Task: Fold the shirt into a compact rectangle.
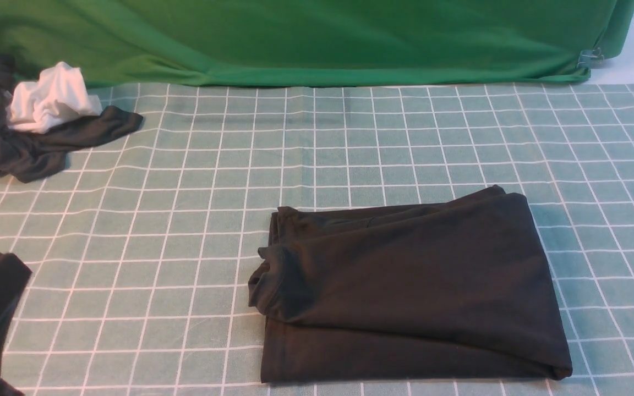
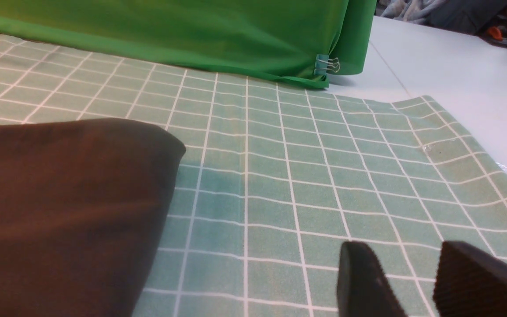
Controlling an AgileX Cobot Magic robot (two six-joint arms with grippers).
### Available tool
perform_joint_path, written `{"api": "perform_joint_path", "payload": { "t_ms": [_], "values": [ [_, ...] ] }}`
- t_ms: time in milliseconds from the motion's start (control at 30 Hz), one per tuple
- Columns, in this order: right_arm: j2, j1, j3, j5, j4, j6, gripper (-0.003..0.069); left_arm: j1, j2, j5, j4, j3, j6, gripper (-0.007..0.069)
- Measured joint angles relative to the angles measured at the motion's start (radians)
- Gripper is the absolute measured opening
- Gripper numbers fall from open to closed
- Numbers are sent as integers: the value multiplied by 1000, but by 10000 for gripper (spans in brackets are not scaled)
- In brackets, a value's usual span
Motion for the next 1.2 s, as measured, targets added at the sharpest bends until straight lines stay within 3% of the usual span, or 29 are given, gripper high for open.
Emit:
{"api": "perform_joint_path", "payload": {
  "t_ms": [267,433,600,767,1200],
  "values": [
    [0,0,0,0,0,0,244,0,0,70,220,13,-1,11],
    [0,0,0,0,0,0,244,0,-17,88,274,28,1,11],
    [0,0,0,-1,0,0,244,1,-107,67,253,110,18,11],
    [0,0,0,-1,0,0,244,67,-138,4,178,179,44,11],
    [0,0,0,-1,0,0,242,175,-138,101,178,179,47,11]
  ]
}}
